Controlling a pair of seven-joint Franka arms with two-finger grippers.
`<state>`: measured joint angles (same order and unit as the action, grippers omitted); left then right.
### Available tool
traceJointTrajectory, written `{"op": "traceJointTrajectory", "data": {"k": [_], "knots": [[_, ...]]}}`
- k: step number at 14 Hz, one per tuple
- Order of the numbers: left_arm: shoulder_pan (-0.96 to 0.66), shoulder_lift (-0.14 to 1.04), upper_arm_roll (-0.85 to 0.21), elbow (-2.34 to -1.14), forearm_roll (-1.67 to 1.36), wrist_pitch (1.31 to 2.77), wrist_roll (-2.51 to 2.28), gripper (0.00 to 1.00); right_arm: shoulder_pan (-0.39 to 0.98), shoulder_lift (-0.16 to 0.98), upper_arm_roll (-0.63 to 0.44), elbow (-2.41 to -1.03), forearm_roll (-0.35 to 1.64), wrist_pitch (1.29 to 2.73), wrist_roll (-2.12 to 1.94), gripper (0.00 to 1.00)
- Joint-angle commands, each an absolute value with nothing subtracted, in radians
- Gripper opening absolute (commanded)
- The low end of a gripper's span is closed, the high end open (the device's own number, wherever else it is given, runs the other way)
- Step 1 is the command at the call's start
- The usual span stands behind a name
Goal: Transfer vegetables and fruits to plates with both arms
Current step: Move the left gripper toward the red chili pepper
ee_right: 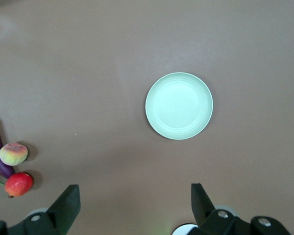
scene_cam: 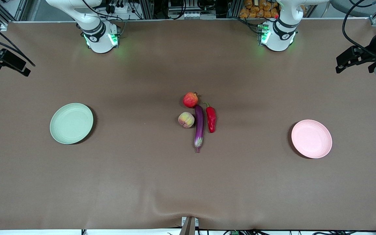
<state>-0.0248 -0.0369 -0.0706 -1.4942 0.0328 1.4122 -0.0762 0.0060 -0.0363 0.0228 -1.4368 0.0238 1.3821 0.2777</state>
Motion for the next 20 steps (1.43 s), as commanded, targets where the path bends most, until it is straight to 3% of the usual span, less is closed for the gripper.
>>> {"op": "traceJointTrajectory", "data": {"k": [1,8,12,16,20], "knots": [[-0.02,-0.046,-0.074,-1.493,0.015,1.399,-0.055,1.0,-0.041,-0.071,0.057,-1.471,-0.003,1.393,0.18,1.0],[-0.009,-0.041,-0.069,-1.502,0.002,1.397,-0.075,1.0,-0.038,-0.072,0.061,-1.473,-0.003,1.393,0.173,1.0],[-0.005,0.032,-0.086,-1.512,-0.061,1.399,-0.125,1.0,-0.04,-0.071,0.06,-1.473,-0.002,1.393,0.175,1.0],[-0.02,0.052,-0.158,-1.617,-0.069,1.494,-0.302,1.0,-0.04,-0.071,0.06,-1.473,0.006,1.393,0.175,1.0],[-0.029,0.147,-0.254,-1.618,-0.092,1.584,-0.452,1.0,-0.043,-0.071,0.058,-1.473,0.009,1.393,0.176,1.0]]}}
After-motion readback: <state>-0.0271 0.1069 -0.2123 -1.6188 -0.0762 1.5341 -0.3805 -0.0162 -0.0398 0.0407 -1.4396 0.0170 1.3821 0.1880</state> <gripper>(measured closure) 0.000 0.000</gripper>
